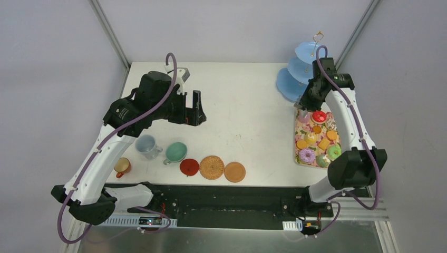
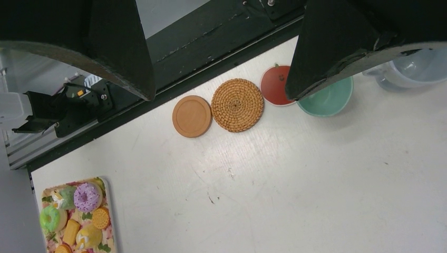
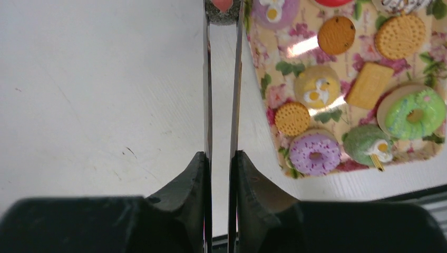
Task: Serve the afternoon tea
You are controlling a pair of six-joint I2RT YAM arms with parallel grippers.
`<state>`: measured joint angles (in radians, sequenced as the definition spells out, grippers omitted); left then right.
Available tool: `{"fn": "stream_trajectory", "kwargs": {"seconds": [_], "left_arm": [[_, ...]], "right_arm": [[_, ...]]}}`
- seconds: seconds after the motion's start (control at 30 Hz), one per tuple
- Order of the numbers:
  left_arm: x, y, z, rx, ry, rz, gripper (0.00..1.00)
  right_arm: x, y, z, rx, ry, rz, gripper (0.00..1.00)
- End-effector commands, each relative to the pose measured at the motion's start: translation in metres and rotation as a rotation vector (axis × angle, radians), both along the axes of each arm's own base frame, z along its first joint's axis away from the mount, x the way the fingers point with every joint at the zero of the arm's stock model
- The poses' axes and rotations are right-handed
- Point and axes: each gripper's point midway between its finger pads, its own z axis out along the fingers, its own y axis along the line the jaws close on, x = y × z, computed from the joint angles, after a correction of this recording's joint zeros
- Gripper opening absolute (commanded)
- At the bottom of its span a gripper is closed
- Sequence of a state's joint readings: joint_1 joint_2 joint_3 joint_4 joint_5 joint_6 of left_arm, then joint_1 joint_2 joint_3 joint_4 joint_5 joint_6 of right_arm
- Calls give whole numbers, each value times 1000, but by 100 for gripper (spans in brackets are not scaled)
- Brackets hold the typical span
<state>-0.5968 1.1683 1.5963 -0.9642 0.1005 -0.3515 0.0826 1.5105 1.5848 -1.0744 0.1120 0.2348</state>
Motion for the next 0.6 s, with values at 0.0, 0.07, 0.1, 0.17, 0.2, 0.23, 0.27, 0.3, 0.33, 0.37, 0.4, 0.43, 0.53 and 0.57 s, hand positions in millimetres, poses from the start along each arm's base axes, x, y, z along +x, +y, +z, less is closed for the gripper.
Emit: {"fn": "stream_trajectory", "kwargs": {"seconds": [0.0, 0.07, 0.1, 0.17, 0.2, 0.23, 0.27, 0.3, 0.33, 0.37, 0.4, 0.43, 0.53, 0.57], "left_arm": [[-9, 0, 2, -25, -8, -7, 99], [-11, 1, -1, -21, 1, -7, 99], [-12, 2, -2, -18, 4, -6, 99], [-14, 4, -4, -12, 7, -3, 99], [-14, 5, -4, -9, 6, -1, 99], [-15, 6, -4, -8, 2, 1, 99], [-15, 7, -4, -4, 0, 2, 99], [-15, 8, -4, -1, -3, 1, 99], [-15, 9, -5, 6, -4, 2, 99], [-15, 10, -5, 10, -6, 2, 99], [-16, 11, -5, 15, -7, 1, 99], [-16, 12, -4, 18, -9, 1, 99], [-18, 14, -5, 23, -12, -1, 99], [-19, 14, -5, 24, -10, -1, 99]], "right_arm": [[60, 5, 5, 38, -138, -52, 14], [74, 6, 1, 38, -149, -57, 15], [80, 6, -3, 36, -149, -59, 15], [89, 4, -9, 23, -142, -68, 15], [93, 3, -12, 15, -136, -71, 15], [96, 1, -14, 6, -133, -73, 15], [98, 0, -16, -2, -136, -77, 15], [102, -1, -16, -11, -146, -78, 16], [104, -2, -17, -16, -154, -78, 16], [107, -3, -19, -21, -159, -82, 16], [109, -4, -21, -22, -160, -87, 17], [111, -4, -24, -22, -156, -91, 17], [116, -2, -30, -13, -152, -104, 17], [118, -3, -31, -13, -156, -111, 18]]}}
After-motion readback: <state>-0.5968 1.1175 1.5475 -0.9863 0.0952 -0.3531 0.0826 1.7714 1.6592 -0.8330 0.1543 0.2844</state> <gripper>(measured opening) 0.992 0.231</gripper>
